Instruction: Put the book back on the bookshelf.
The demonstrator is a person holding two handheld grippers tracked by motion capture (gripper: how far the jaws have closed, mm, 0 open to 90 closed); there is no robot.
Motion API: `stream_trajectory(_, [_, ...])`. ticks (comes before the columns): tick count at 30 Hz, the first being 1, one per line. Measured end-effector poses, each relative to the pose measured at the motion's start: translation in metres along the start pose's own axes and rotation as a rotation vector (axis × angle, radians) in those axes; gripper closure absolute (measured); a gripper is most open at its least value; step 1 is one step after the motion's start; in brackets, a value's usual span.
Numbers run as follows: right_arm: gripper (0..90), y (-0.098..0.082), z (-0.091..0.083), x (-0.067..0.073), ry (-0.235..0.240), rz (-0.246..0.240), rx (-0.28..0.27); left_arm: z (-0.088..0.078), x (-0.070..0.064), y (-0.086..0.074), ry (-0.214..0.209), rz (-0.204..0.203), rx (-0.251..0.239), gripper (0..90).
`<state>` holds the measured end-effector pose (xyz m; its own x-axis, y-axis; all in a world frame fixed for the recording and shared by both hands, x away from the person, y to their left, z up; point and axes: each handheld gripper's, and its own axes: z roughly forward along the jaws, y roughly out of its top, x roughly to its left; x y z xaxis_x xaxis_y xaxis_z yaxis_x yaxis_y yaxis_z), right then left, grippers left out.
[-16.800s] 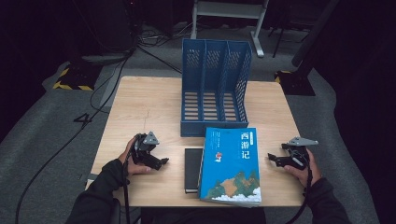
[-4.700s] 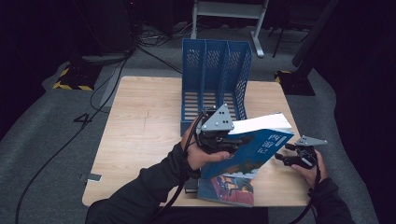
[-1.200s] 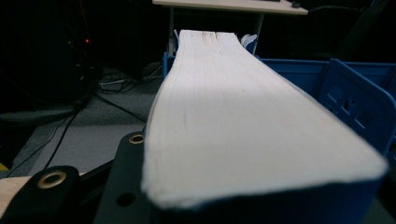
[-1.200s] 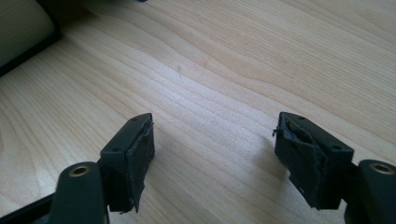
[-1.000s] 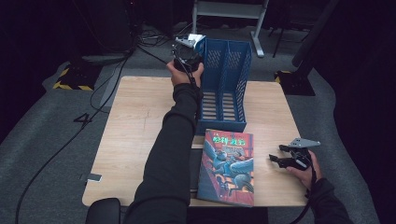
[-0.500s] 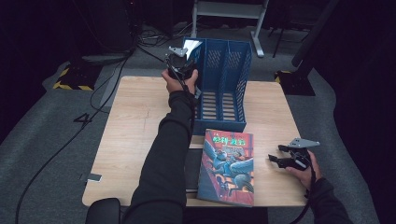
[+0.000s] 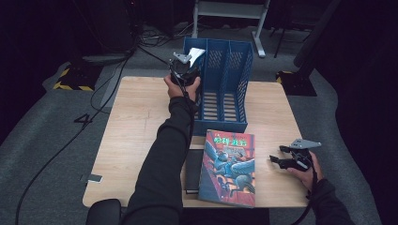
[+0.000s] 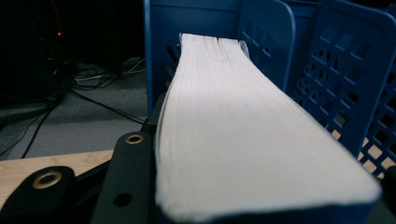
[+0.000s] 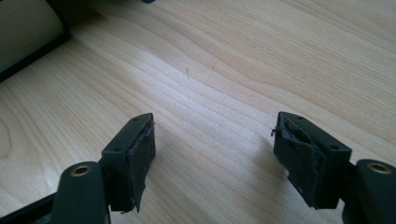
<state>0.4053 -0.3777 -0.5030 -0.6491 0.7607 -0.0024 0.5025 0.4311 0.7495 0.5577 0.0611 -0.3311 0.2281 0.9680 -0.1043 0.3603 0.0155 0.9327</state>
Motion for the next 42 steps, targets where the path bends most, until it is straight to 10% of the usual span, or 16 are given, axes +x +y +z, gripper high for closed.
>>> stream_trajectory(15, [29.6,0.000,0.000,0.000,0.000,-0.002,0.000,-0.025,0.015,-0.011,-0.081,0.137,0.081,57.9])
stream_trajectory(25, [29.6,0.000,0.000,0.000,0.002,-0.003,-0.001,-0.016,0.020,0.005,-0.164,0.212,0.193,39.5])
stream_trajectory(33, [29.9,0.000,0.000,-0.001,0.003,0.000,-0.001,-0.016,0.012,0.009,-0.085,0.296,0.236,55.1])
stream_trajectory(42, [30.1,0.000,0.000,-0.001,0.002,0.001,-0.002,-0.017,0.012,0.008,-0.111,0.271,0.216,60.1])
